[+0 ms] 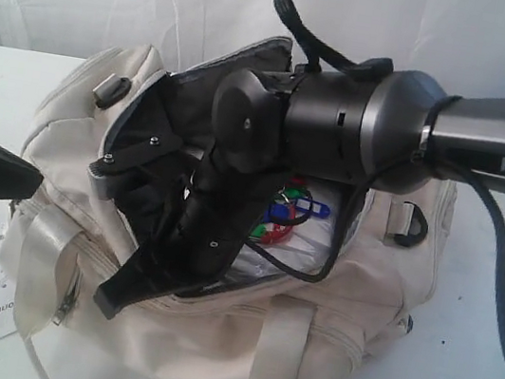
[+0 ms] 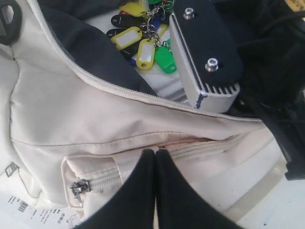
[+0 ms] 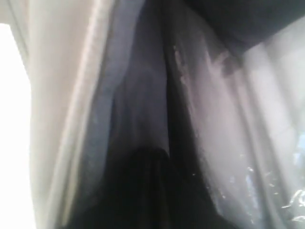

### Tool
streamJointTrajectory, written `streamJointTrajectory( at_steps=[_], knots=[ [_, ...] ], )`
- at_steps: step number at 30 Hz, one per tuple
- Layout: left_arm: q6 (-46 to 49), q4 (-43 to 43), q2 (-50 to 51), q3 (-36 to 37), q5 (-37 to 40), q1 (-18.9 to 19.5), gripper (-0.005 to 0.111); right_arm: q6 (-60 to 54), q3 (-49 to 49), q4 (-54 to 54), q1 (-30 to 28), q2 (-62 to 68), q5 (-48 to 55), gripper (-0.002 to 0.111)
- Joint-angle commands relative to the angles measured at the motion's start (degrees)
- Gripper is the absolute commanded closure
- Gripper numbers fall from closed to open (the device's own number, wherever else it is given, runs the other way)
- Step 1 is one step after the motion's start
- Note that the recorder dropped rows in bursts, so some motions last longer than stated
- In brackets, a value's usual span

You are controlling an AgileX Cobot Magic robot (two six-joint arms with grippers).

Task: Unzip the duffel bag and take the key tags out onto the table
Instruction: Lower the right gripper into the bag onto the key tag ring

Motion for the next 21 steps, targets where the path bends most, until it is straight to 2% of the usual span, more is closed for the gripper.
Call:
streamJointTrajectory(
  at_steps=[1, 7, 14, 16, 21],
  knots=[
    [-0.28, -1.43, -0.46, 0.51, 0.66, 0.1, 0.107, 1.02, -3.84, -3.88, -1.45, -2.58, 0.22, 0.104],
    [-0.26, -1.82, -0.46, 0.51, 0.66, 0.1, 0.107, 3.92, -11.45, -8.76, -5.94, -4.74, -0.18, 0.078],
    [-0.26, -3.18, -0.46, 0.51, 0.91, 0.1, 0.107, 10.72, -12.0, -15.95, -9.14, -2.66, -0.28, 0.046],
    [-0.26, -3.28, -0.46, 0.51, 0.91, 0.1, 0.107, 13.03, -12.0, -17.96, -9.7, -1.23, -0.28, 0.043],
    [-0.26, -3.43, -0.46, 0.51, 0.91, 0.1, 0.107, 14.8, -12.0, -16.53, -10.28, 1.9, -2.49, 0.043]
  ],
)
